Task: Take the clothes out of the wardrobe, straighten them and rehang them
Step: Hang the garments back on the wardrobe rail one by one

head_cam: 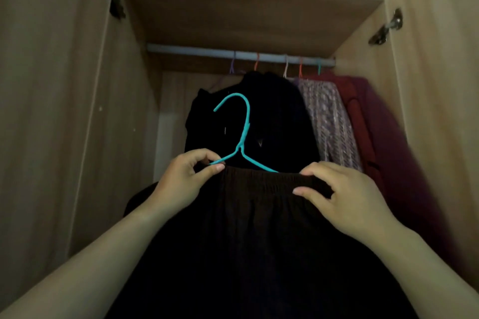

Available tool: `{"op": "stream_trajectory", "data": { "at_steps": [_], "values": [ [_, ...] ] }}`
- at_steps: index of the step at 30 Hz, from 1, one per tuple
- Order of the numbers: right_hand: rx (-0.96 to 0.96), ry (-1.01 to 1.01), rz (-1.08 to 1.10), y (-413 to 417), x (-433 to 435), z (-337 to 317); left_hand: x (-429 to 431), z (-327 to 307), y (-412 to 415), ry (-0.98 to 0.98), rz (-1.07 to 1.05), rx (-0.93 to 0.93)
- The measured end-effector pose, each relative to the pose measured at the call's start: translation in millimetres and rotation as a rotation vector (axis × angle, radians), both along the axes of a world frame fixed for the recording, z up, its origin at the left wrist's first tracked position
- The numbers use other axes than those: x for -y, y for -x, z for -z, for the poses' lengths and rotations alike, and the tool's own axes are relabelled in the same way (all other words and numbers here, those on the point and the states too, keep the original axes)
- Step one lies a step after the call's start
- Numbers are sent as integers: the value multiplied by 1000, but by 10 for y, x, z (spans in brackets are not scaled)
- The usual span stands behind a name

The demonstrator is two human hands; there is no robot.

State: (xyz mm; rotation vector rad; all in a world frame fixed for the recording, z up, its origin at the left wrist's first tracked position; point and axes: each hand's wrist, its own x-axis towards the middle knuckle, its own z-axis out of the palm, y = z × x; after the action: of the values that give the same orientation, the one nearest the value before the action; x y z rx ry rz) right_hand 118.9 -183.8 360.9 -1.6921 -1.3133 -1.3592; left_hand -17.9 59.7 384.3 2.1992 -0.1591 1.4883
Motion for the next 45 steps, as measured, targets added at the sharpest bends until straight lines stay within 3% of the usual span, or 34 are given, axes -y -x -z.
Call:
{"op": "stream_trajectory", "data": {
  "at_steps": [8, 13, 16, 20, 24, 36, 45],
  "values": [
    [-68, -145, -55, -576, -774, -494, -864, -575, -676, -225, -155, 82],
    [-135, -148, -67, -978, -1250, -904, -1350, -775, -1180, -298, -376, 171],
    [-84, -187, -27, -1206, -1509, -1279, -1568, -1020, -1394, -282, -493, 277],
    [-73, -264, 12, -1436, -1776, -1798, -1852, -1347, -1604, -214, -629, 260],
    [-52, -285, 78, -1553, -2052, -2202, -2115, -1544, -1770, -117, -541, 174],
    [-42, -259, 235, -1494, -2891, -3431, -2915, -2576, -2214, -111, -480, 109],
    [-23, -42, 331, -1537, -3563, -3406, -3343, -2280, -2459, -11, -299, -16]
  ]
}}
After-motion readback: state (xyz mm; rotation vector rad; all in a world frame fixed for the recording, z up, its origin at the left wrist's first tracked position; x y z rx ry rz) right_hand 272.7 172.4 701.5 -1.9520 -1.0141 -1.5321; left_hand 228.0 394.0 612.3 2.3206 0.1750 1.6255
